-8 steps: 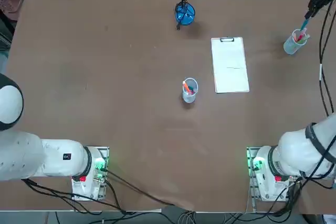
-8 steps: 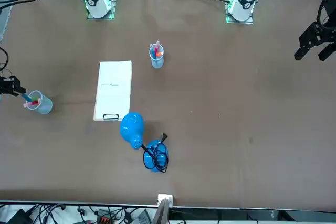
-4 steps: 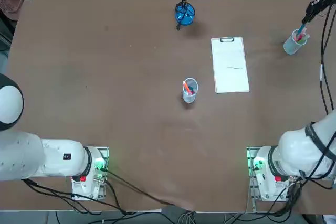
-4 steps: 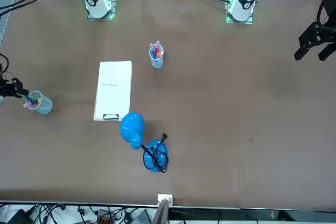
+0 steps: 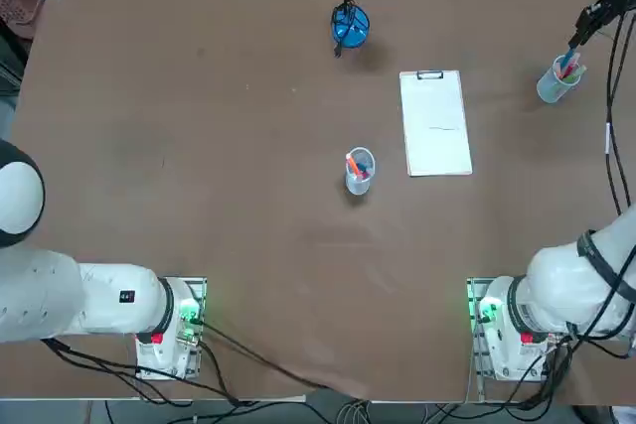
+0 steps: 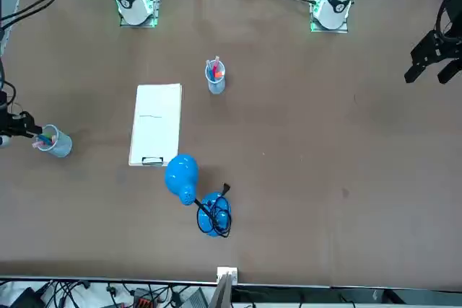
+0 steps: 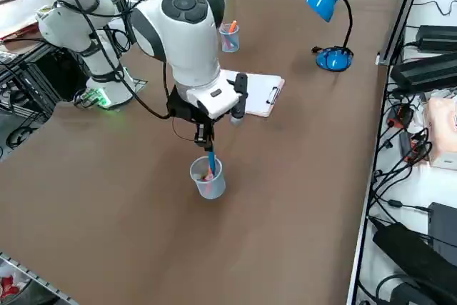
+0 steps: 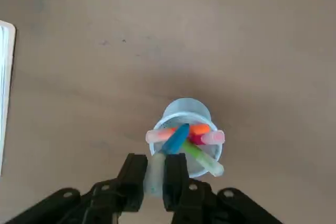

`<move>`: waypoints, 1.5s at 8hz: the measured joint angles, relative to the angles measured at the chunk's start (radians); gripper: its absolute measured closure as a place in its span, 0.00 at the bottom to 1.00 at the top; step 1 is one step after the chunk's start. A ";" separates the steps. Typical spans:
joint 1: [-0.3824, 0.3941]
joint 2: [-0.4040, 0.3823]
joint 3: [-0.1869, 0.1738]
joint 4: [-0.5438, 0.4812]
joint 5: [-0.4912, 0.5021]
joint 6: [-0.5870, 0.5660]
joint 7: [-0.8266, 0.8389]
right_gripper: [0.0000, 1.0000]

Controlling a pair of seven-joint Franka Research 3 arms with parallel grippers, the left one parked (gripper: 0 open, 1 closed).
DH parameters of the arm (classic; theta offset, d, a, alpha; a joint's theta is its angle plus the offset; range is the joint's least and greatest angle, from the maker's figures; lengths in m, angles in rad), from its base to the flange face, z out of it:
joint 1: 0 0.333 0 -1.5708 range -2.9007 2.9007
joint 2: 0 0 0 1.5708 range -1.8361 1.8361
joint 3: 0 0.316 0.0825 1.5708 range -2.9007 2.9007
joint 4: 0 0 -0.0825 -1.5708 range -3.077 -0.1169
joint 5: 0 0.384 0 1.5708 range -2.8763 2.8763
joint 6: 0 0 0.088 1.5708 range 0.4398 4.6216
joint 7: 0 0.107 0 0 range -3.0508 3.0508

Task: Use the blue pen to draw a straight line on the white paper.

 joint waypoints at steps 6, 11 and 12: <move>-0.004 0.022 0.011 0.002 0.000 0.010 -0.003 0.60; 0.017 0.024 0.022 0.144 0.004 -0.075 -0.001 0.00; 0.032 0.019 0.024 0.189 0.007 -0.135 0.020 0.00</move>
